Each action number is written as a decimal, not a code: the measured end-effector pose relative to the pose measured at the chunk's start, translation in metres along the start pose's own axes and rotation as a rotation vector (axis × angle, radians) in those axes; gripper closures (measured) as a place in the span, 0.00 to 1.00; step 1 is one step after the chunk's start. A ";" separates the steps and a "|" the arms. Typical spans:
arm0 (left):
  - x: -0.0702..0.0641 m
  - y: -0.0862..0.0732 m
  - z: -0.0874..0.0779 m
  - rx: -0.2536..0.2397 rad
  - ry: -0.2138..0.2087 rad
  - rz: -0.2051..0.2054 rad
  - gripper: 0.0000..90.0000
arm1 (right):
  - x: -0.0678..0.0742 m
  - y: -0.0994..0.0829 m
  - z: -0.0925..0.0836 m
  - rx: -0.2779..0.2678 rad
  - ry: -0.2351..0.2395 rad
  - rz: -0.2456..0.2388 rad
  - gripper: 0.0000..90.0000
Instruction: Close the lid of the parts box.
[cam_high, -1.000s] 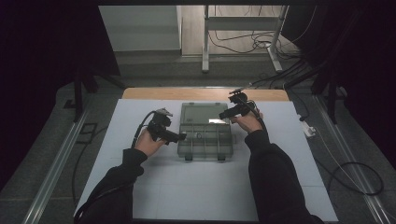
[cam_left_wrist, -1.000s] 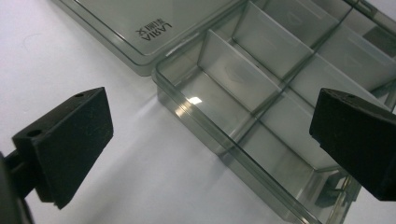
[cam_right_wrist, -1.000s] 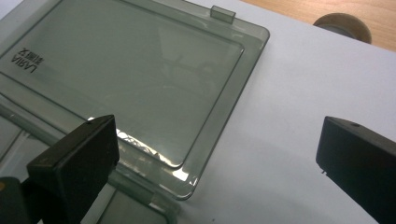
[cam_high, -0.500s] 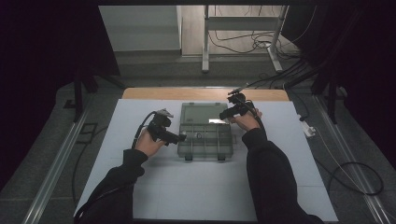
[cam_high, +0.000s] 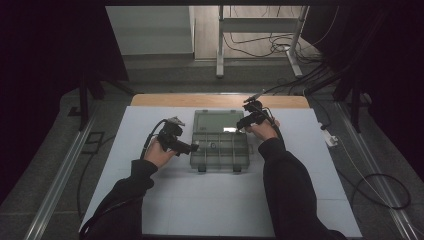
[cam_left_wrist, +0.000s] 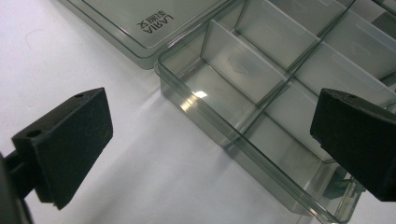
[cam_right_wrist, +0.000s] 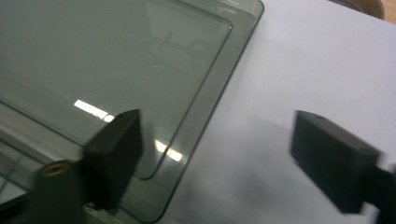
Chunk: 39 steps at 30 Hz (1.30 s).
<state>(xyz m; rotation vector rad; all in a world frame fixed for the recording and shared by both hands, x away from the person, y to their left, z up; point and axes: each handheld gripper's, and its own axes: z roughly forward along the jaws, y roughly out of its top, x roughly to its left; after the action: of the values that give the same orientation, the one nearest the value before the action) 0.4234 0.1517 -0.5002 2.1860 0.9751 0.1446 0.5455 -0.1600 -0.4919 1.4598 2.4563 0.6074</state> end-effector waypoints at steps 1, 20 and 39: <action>0.000 0.000 0.000 0.001 0.000 0.001 0.00 | 0.000 0.000 -0.001 0.003 0.007 0.002 0.27; 0.000 0.001 0.002 0.015 0.005 0.012 0.00 | 0.003 0.010 -0.003 0.051 0.021 0.137 0.86; 0.020 0.009 -0.007 -0.012 0.055 -0.019 0.23 | 0.005 0.012 -0.009 0.025 0.003 0.369 0.97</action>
<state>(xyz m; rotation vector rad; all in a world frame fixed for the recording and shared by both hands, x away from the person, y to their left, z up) 0.4406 0.1651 -0.4925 2.1715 1.0222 0.2019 0.5492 -0.1528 -0.4778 1.9412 2.2156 0.6462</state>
